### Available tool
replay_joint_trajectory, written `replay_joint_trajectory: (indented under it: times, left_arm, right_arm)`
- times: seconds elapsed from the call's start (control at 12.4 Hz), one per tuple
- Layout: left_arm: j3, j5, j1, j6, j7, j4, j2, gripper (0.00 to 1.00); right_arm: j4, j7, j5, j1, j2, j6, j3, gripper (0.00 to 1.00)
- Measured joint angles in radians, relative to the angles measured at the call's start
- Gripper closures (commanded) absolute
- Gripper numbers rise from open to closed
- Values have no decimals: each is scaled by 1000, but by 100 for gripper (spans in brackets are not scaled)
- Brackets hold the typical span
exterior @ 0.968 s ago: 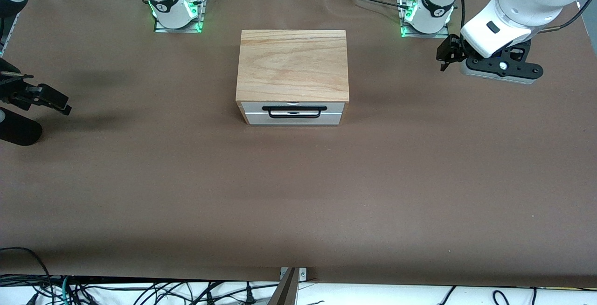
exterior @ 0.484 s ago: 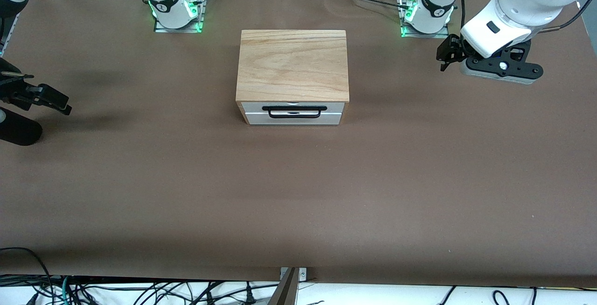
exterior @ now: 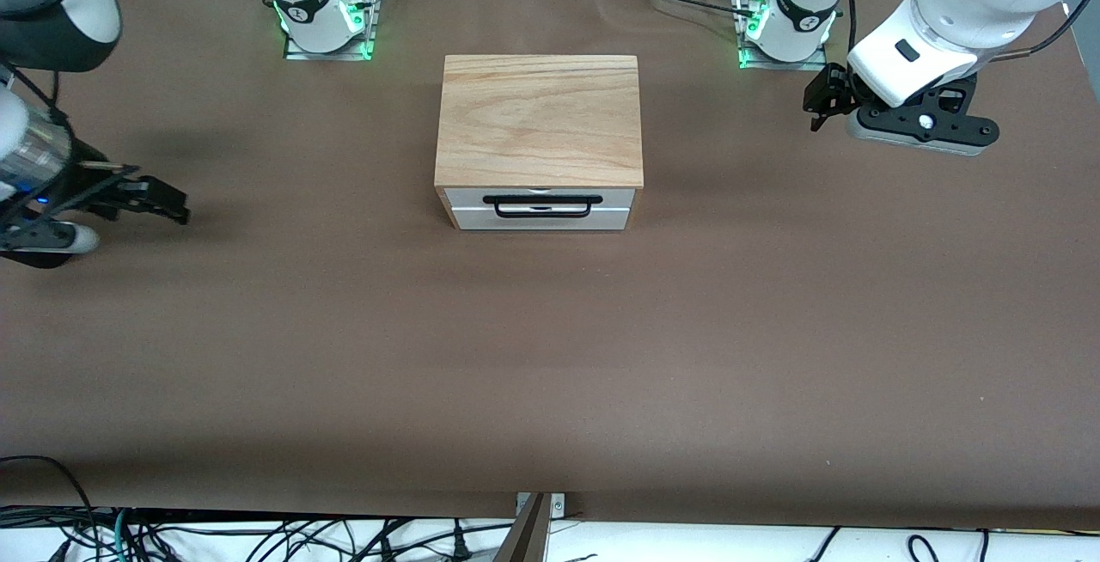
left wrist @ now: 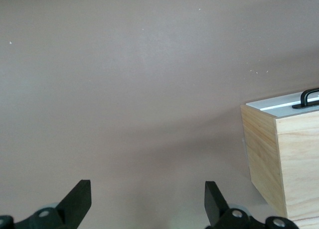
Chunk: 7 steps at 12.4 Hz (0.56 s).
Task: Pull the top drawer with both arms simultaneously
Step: 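Reach both grippers to the black drawer handle from either end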
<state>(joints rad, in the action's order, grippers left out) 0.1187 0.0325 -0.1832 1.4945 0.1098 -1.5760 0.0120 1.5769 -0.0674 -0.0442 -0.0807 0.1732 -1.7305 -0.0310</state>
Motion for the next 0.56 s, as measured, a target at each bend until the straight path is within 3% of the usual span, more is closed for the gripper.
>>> replay_joint_trajectory:
  times: [0.24, 0.56]
  left_arm:
    - [0, -174, -8, -22, 0, -4, 53, 0]
    - [0, -478, -7, 21, -5, 25, 224, 0]
  right_arm:
    - [0, 2, -230, -6, 45, -1, -1, 0]
    - [1, 44, -534, -2, 130, -8, -4, 0]
